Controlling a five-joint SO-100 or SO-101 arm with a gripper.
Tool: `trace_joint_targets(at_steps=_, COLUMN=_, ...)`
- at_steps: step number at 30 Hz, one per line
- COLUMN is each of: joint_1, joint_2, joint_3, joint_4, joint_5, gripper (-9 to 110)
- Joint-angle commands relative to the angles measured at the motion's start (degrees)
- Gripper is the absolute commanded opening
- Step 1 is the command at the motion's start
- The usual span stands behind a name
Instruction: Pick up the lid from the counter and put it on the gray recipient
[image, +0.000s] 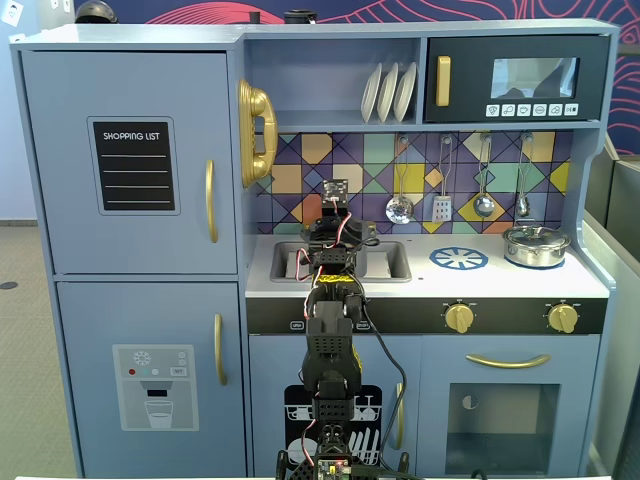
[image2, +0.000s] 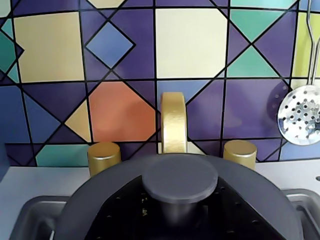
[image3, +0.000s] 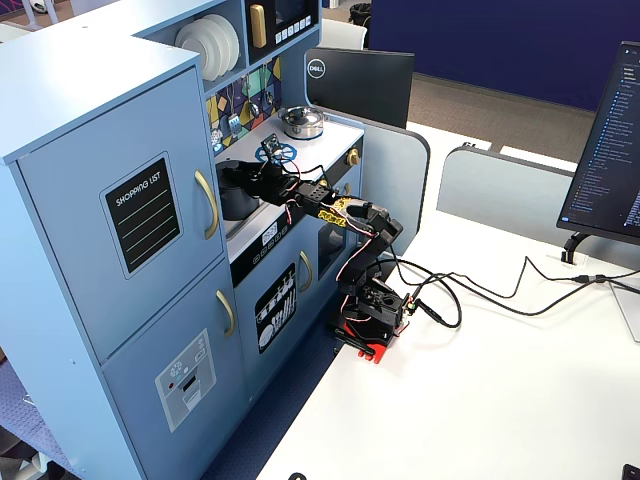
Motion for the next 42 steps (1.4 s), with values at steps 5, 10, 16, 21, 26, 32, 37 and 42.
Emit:
trace_joint_targets(at_steps=5, joint_1=-0.09, joint_2=0.97, joint_3=0.26, joint_4=-1.85, joint_5=-1.41, gripper=0)
trace_joint_targets(at_steps=10, joint_1=1.05, joint_2=4.57, joint_3=0.18, joint_4=5.01, joint_5=0.09, gripper=17)
trace_joint_targets(at_steps=16, joint_1=2.20, joint_2=15.03, joint_3=-1.14, joint_4=20.30, joint_5=0.26, gripper=20)
trace_joint_targets(at_steps=21, joint_1=0.09, joint_2=31.20, joint_3=-6.77, joint_4=51.15, joint_5=1.58, gripper=14)
trace_joint_targets(at_steps=26, joint_1=-0.18, joint_2=45.88, joint_3=-1.32, joint_4=73.56, joint_5=0.62, gripper=0)
trace_joint_targets(at_steps=32, joint_1=0.88, joint_2=51.59, joint_3=17.67, joint_4=75.85, joint_5=10.28, gripper=0)
trace_joint_targets(at_steps=37, joint_1=1.67, joint_2=52.21, joint_3=44.56, joint_4=51.33, joint_5=9.84, gripper=0)
trace_joint_targets(at_steps=42, joint_1=-3.34, joint_2=58.71, joint_3=54.67, joint_4=60.73, joint_5=11.78, gripper=0)
